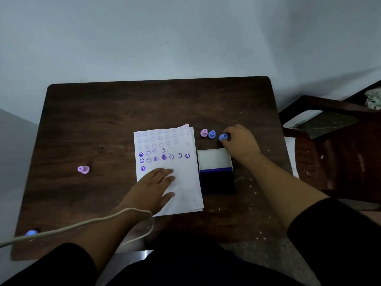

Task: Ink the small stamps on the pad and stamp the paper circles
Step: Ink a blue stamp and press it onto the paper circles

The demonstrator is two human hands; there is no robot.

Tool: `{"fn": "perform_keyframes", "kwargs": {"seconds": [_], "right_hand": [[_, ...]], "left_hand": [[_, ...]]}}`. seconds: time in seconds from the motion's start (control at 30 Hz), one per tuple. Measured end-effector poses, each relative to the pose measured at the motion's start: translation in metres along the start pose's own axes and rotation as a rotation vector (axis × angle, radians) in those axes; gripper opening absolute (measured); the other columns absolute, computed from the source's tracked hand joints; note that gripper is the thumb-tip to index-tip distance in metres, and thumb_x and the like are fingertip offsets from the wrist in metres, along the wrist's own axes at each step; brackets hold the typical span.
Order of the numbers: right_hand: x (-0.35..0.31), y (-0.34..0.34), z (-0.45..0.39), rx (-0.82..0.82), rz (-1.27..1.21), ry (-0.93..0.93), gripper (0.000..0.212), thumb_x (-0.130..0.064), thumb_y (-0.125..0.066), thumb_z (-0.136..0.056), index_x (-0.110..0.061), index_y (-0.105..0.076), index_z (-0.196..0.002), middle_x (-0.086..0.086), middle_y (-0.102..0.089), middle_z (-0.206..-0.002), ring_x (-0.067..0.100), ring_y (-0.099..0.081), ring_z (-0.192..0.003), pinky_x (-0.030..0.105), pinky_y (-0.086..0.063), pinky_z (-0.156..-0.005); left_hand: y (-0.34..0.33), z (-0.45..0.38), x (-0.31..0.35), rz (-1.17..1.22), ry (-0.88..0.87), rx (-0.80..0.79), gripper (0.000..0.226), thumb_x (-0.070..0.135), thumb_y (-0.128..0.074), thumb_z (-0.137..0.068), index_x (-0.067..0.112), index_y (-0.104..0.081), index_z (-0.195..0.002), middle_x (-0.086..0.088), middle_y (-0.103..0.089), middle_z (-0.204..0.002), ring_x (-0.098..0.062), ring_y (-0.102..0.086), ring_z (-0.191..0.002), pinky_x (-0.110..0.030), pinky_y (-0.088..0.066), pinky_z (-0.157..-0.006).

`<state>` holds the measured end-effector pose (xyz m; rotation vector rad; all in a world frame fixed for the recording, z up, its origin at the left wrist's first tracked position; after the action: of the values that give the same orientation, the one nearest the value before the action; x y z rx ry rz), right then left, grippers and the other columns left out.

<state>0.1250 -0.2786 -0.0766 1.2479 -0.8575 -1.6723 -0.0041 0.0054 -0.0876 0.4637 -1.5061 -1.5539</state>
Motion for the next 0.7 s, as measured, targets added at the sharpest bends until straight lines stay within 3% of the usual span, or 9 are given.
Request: {"fn": "perform_keyframes", "kwargs": {"seconds": [0.13,0.27,0.6,0.7], "right_hand": [[0.004,0.000,0.042,-0.060,-0.049,0.027,0.014,-0.029,-0.069,-0.092,-0.026,-0.068,-0.105,-0.006,-0.059,-0.102,0.010,-0.057,-0.093,0.029,-0.051,-0.084],[-0.010,-0.021,0.085,-0.190,-0.090,0.125,0.018,-0.031,-0.069,-0.093,-0.029,-0.067,-0.110,-0.010,-0.058,-0.107,0.006,-0.056,-0.098,0.026,-0.049,-0.088],[-0.032,-0.053,0.109,-0.209,-0.017,0.232,0.011,-0.030,-0.062,-0.097,-0.021,-0.066,-0.098,-0.005,-0.056,-0.092,0.011,-0.053,-0.083,0.026,-0.047,-0.077],[-0.032,-0.057,0.107,-0.226,0.019,0.220,0.013,-0.031,-0.061,-0.097,-0.019,-0.067,-0.098,-0.003,-0.059,-0.090,0.013,-0.056,-0.081,0.032,-0.053,-0.077]], "left_hand": [[-0.003,-0.028,0.044,-0.048,-0.095,0.007,0.053,0.048,-0.062,-0.094,0.019,-0.061,-0.137,0.000,-0.057,-0.145,-0.023,-0.053,-0.132,-0.035,-0.036,-0.110],[-0.018,-0.041,0.073,-0.058,-0.178,-0.057,0.056,0.047,-0.059,-0.095,0.015,-0.057,-0.140,-0.002,-0.055,-0.147,-0.024,-0.050,-0.134,-0.038,-0.040,-0.111],[-0.036,-0.037,0.088,-0.117,-0.137,-0.109,0.062,0.044,-0.067,-0.086,0.013,-0.058,-0.138,-0.007,-0.052,-0.148,-0.031,-0.049,-0.131,-0.044,-0.042,-0.109],[-0.035,-0.034,0.089,-0.131,-0.127,-0.082,0.062,0.044,-0.066,-0.086,0.011,-0.057,-0.138,-0.008,-0.052,-0.148,-0.032,-0.049,-0.130,-0.046,-0.041,-0.110]]}}
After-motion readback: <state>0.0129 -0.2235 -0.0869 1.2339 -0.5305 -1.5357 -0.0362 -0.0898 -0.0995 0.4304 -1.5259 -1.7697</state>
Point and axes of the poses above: each hand's wrist, its own z-axis away from the middle knuckle, its own y-axis out of the back of the hand, x = y × z, the point moved 8 cm from there along -z, towards the middle knuckle
